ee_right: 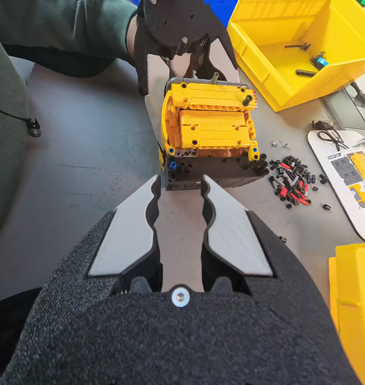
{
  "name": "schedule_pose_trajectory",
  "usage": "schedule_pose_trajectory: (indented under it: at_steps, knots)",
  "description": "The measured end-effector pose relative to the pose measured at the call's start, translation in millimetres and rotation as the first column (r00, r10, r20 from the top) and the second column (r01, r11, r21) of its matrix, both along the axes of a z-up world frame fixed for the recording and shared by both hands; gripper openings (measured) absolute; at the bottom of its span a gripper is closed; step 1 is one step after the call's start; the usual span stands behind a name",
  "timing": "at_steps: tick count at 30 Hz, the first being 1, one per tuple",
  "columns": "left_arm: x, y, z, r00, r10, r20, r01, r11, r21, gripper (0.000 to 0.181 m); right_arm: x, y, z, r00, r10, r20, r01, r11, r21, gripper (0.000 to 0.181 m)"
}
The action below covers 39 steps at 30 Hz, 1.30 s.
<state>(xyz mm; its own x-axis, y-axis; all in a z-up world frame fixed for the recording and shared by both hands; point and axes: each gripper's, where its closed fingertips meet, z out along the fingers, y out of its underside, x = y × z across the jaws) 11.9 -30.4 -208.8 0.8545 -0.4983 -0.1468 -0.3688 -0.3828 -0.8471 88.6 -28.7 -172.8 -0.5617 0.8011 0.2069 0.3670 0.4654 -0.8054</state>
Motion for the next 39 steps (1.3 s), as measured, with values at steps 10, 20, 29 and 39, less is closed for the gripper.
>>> schedule_pose_trajectory:
  at_steps: [10,20,29,39]
  knots:
    - [-4.3,-2.4,-6.8,0.977,-0.212,0.001,0.211,0.975,-0.075,0.119,11.1,-29.2,0.7,0.982,0.15,-0.114,-0.154,0.988,-0.027,0.033]
    - [-51.4,-14.2,-0.2,0.996,-0.022,0.083,0.028,0.997,-0.074,0.107,-34.5,29.9,-3.3,0.989,0.015,-0.146,-0.028,0.995,-0.092,0.075]
    - [-40.4,-25.2,10.8,0.988,0.03,0.149,-0.028,1.0,-0.013,0.085,-42.0,24.7,-19.5,0.992,0.032,-0.121,-0.039,0.997,-0.06,0.072]
    - [-67.0,-16.3,21.2,0.974,0.149,0.17,-0.157,0.987,0.036,0.078,-0.5,79.9,-3.8,0.968,-0.247,-0.046,0.244,0.968,-0.064,0.048]
